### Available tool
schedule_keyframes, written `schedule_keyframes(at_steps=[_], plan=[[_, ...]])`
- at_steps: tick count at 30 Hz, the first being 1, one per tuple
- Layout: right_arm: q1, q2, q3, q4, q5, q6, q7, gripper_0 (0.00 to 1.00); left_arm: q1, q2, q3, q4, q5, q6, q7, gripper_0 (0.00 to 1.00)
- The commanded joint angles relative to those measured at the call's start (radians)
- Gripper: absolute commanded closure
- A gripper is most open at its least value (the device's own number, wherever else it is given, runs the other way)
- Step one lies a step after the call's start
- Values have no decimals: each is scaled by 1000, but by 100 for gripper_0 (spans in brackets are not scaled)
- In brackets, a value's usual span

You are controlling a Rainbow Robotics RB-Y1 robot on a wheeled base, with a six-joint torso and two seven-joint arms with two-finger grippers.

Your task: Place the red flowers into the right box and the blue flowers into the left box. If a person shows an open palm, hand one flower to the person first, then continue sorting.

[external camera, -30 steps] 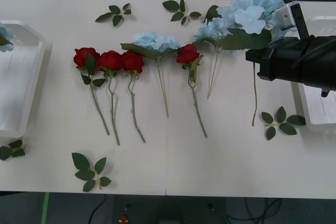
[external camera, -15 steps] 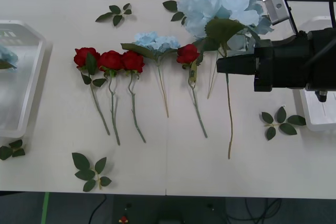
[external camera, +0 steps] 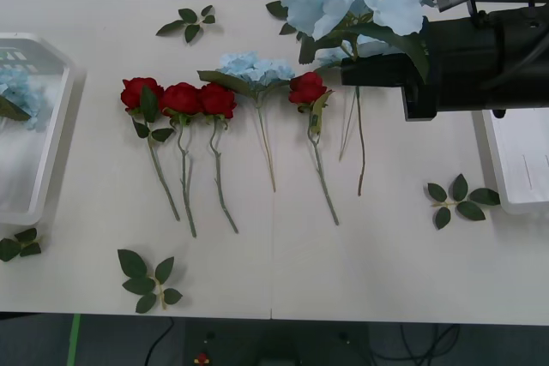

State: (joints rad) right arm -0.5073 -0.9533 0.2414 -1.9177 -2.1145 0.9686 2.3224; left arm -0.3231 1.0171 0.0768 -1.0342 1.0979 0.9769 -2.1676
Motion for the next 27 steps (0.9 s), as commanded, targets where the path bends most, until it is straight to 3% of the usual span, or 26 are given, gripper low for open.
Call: schedule_keyframes(at_steps=[1,6,15,22,27], plan=[[-109,19,122,52,-114,-34,92,100,6,49,15,-95,48,95,-67,0],[-143,68,170,101,-163,-57,153,100,-37,49,81,-155,135,258,-69,0],[-203,128,213,161,-154,-62,172,100,-203,34,225,-239,267,585,-170,0],[-250,143,288,186,-159,-126,180,100,-346,-120,248,-280,441,743,-327,0],[-269,154,322,194,-157,-159,183,100,-366,-272,242,-352,525,760,-374,0]])
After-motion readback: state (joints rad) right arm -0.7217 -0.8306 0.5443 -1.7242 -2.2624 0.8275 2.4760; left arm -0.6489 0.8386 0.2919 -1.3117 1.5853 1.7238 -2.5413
